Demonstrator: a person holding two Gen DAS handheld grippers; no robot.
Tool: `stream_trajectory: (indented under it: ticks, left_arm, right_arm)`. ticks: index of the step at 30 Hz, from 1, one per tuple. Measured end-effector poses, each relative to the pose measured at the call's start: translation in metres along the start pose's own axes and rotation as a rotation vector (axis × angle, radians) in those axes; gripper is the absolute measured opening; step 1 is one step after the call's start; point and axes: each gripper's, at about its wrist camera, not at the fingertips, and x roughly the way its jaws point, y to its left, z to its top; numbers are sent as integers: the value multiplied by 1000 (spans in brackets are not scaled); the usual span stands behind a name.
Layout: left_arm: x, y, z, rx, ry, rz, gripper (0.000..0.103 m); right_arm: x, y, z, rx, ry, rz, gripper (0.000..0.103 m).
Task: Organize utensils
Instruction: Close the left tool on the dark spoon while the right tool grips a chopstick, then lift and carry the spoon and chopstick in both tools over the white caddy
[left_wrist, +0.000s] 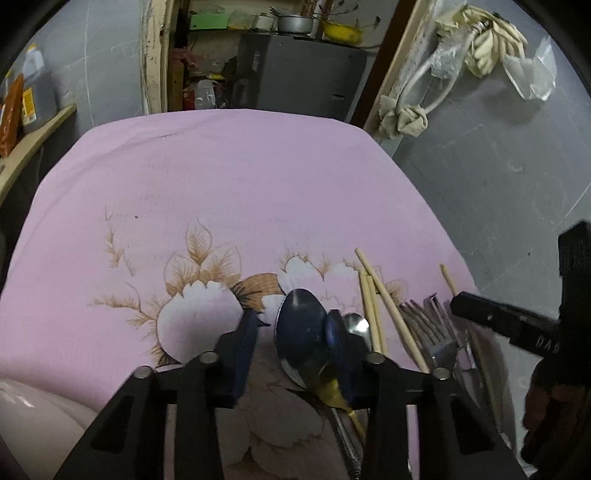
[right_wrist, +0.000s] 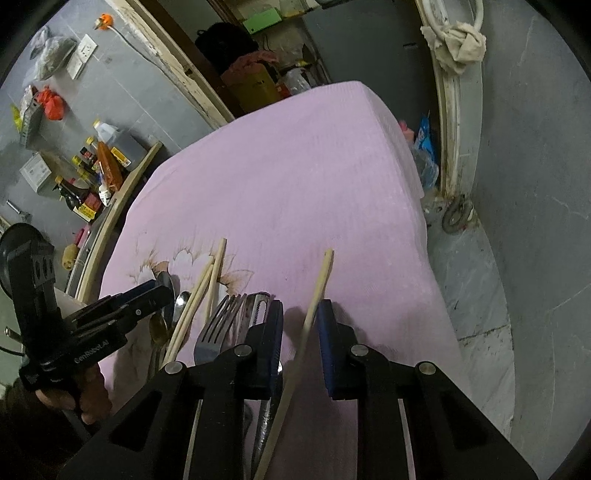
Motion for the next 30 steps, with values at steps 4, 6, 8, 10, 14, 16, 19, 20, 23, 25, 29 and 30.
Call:
stream_trajectory:
  ticks: [4, 6, 8, 10, 14, 16, 19, 20, 23, 25, 29, 30]
  left_arm:
    - [0, 5, 4, -19, 20, 1, 18]
    - [0, 6, 4, -33, 35, -10, 13]
    - [1, 2, 4, -13, 45, -6, 13]
    - [2, -6, 5, 19, 55, 2, 11]
    - [-3, -11, 7, 30, 56, 17, 6]
    - [-12, -13, 8, 24, 48, 22, 3]
    - [-29, -15, 5, 15, 20, 39, 2]
    - [-35, -15, 3, 14, 10, 47, 2]
    - [-55, -15, -3, 1, -31, 71, 2]
    - [-74, -14, -6, -11, -79, 79, 2]
    - [-110, -14, -8, -22, -183, 111, 2]
    - [-119, -14, -9, -19, -211, 116, 2]
  right_arm:
    - [3, 0, 2, 24, 26, -7, 17]
    - [4, 1, 1, 27, 35, -11, 17]
    - [5, 1, 2, 27, 45, -15, 17]
    - [6, 1, 3, 32, 56, -21, 15]
    - [1, 1, 2, 85, 44, -2, 4]
    - [-7, 4, 0, 95, 23, 8, 4]
    - [-23, 11, -2, 88, -21, 22, 4]
    - [-29, 13, -4, 85, -39, 29, 4]
    - [-53, 23, -11, 88, -108, 48, 4]
    - [-70, 31, -19, 95, -165, 69, 4]
    - [-103, 45, -33, 106, -306, 107, 4]
    - [-112, 54, -38, 102, -358, 109, 4]
